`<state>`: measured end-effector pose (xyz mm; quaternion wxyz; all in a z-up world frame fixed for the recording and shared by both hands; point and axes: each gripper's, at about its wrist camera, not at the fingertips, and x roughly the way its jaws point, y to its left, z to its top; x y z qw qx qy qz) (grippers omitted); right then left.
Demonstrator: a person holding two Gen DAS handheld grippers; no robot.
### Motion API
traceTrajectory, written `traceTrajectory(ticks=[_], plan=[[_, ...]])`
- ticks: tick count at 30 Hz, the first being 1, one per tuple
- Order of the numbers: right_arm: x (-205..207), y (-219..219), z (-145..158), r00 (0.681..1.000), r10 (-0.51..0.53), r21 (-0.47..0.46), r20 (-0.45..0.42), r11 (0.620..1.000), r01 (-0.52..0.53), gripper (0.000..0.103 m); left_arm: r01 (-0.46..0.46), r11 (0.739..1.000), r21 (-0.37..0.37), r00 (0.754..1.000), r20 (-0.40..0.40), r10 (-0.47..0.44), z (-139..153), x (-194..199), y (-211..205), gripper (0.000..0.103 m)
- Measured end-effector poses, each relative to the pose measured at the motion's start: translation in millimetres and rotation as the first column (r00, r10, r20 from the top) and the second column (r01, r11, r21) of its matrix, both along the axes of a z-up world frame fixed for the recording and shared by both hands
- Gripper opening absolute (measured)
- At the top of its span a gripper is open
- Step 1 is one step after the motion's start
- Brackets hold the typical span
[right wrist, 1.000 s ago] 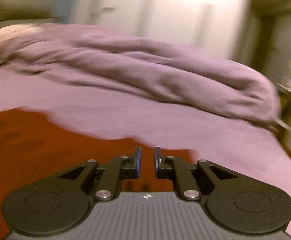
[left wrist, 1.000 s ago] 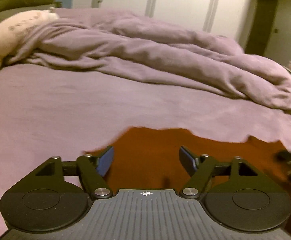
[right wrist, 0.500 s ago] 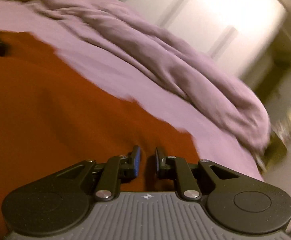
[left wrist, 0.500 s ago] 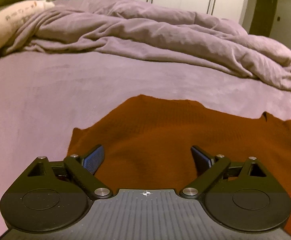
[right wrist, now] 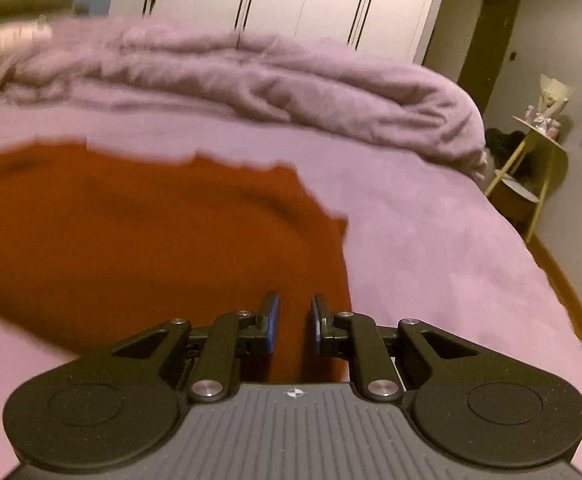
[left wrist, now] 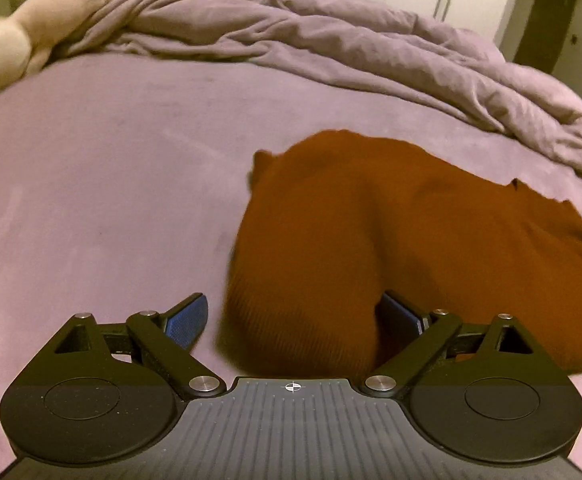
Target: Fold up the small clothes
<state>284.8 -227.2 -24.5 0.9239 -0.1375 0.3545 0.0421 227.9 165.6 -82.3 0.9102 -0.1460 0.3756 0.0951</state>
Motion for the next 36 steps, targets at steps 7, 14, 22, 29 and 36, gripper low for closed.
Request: traceTrajectory(ticks=[7, 14, 22, 29, 36], plan=[[-11, -4, 7, 0.997, -0.049, -0.057, -0.055, 0.997, 0.046, 0.028, -0.046, 0.997, -0.069, 0.998, -0.050, 0.043, 4, -8, 14, 0.096], [-19, 2, 12, 0.994, -0.054, -0.056, -0.094, 0.997, 0.049, 0.027, -0.048, 0.995, -0.089, 0.996, -0.074, 0.041, 3, -5, 14, 0.096], [-10, 18, 11, 0.996, -0.022, -0.043, -0.085, 0.999, 0.019, 0.024, -0.048, 0.995, -0.089, 0.996, -0.082, 0.041, 2, -1, 12, 0.096], [-1, 19, -1, 0.996, -0.013, -0.067, -0.092, 0.998, 0.007, 0.023, -0.048, 0.993, -0.106, 0.996, -0.079, 0.039, 1, -2, 14, 0.096], [-1, 6, 6, 0.993, -0.089, -0.063, -0.081, 0.994, 0.084, 0.023, -0.099, 0.962, -0.256, 0.995, -0.057, 0.087, 1, -7, 39, 0.091]])
